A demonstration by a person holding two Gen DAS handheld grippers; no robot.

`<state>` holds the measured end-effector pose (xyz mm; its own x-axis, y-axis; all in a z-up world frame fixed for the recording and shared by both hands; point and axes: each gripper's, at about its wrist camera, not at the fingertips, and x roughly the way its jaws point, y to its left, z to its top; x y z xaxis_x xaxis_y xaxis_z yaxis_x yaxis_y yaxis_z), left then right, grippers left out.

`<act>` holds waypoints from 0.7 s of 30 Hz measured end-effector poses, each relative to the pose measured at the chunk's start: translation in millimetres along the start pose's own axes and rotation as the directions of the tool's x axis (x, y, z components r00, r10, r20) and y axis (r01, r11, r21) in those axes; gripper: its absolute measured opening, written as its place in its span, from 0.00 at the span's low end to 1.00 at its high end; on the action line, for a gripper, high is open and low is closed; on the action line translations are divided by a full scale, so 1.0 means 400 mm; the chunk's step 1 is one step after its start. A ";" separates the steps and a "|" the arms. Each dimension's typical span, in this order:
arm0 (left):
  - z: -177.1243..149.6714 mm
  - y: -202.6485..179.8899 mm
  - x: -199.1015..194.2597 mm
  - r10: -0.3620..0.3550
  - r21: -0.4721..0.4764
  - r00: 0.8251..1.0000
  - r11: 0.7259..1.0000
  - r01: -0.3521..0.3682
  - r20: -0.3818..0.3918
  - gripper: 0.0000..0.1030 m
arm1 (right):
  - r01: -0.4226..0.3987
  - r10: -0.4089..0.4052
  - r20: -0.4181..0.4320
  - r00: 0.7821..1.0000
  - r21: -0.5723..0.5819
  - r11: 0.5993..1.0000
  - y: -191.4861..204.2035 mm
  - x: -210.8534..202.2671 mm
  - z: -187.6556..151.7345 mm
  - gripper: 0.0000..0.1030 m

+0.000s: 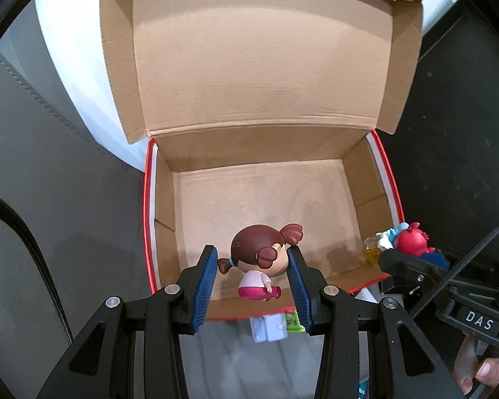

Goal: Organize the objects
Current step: 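Lift the doll with left tool while right tool carries the bird into the shoebox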

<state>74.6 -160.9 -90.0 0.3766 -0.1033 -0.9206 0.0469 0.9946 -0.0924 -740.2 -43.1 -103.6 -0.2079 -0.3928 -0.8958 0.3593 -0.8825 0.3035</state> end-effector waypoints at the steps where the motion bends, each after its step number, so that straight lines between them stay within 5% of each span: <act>1: 0.006 0.002 0.007 0.004 -0.008 1.000 1.000 -0.004 -0.003 0.43 | 0.000 0.000 -0.001 1.000 0.001 1.000 -0.002 0.005 0.005 0.26; 11: 0.060 0.019 0.096 0.062 -0.133 0.997 0.989 -0.066 -0.039 0.43 | 0.002 -0.002 -0.020 1.000 -0.002 1.000 0.001 0.061 0.069 0.26; 21: 0.092 0.039 0.199 0.137 -0.295 0.985 0.942 -0.162 -0.105 0.43 | -0.016 0.017 -0.048 0.999 0.008 1.000 -0.015 0.130 0.114 0.26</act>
<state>139.4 -153.8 -150.7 0.2807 0.0349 -0.9592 -0.2898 0.9558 -0.0500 -794.5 -70.1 -137.4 -0.1575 -0.3946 -0.9053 0.3558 -0.8778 0.3207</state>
